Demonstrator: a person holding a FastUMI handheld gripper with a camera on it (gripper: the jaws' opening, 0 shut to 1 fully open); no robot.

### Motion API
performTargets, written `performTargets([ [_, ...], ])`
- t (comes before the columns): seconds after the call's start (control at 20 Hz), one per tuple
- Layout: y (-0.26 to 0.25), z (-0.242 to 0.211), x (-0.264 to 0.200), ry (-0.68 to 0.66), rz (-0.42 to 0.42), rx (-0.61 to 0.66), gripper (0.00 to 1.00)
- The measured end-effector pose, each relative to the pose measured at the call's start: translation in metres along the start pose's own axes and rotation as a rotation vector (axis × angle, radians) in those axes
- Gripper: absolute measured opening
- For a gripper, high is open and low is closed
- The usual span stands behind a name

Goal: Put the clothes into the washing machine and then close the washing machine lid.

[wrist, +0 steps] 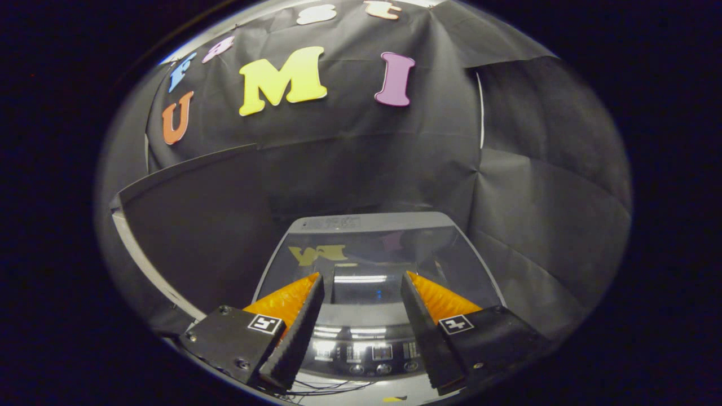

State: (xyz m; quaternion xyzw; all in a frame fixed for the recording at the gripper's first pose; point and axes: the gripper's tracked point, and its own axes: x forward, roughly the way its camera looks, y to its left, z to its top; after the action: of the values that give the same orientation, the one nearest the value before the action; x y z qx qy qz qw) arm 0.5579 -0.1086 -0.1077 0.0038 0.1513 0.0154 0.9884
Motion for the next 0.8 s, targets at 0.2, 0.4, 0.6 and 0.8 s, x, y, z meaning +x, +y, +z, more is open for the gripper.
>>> performTargets([
  [0.2,0.005,-0.025,-0.088,-0.032,-0.009,0.016,0.87],
  [0.4,0.028,-0.048,-0.191,-0.113,0.005,0.012,0.86],
  [0.6,0.035,-0.06,-0.29,-0.195,-0.007,0.03,0.88],
  [0.8,0.039,-0.08,-0.385,-0.237,-0.012,-0.02,0.91],
])
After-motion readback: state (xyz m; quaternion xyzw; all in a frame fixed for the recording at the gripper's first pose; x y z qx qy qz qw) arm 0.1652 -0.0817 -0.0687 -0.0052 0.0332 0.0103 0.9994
